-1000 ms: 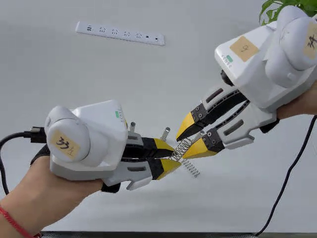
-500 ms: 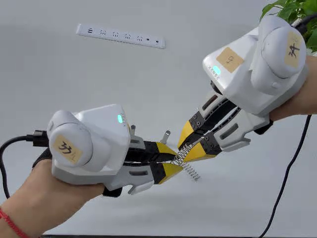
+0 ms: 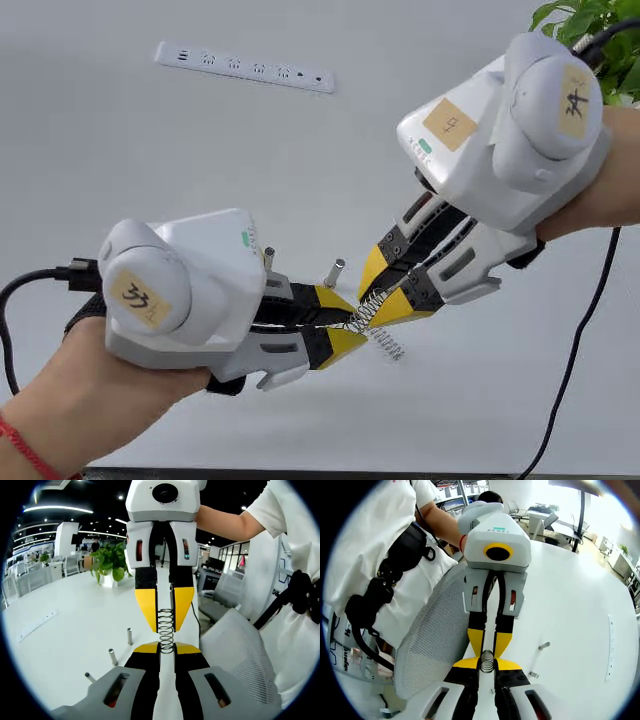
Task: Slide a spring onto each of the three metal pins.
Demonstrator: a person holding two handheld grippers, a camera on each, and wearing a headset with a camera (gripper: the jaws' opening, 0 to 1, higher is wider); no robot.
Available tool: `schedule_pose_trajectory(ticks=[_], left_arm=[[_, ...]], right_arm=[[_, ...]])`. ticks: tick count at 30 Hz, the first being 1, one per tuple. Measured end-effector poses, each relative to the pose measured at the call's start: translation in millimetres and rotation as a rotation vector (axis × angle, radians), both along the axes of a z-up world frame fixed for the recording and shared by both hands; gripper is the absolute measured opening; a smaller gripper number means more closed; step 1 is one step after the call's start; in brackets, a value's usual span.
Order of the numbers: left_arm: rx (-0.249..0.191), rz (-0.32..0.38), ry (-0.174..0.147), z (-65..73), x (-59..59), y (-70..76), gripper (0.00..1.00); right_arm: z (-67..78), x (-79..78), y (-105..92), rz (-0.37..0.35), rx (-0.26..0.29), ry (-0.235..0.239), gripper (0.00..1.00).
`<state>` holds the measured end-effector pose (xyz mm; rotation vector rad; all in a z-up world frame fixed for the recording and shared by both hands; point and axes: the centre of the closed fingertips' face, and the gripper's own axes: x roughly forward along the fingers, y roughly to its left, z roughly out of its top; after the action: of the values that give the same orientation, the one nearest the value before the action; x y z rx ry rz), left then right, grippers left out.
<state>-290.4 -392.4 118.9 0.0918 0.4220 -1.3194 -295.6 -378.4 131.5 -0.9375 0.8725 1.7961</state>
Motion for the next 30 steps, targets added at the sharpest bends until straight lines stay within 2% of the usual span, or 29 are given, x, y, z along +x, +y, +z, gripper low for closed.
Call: schedule_pose_trajectory(ticks=[24,30], left_arm=[[-0.013,0.024,0.010,-1.6,5.0,2.7,0.07],[-0.013,0.021,0.011,-2.4,4.3,2.9,0.07]], right_arm=[[-5.7,3.9,2.4,-0.010,0.003,0.000,0.07],[-5.8,3.0,4.2,0.009,0.012,-0.008,0.08]])
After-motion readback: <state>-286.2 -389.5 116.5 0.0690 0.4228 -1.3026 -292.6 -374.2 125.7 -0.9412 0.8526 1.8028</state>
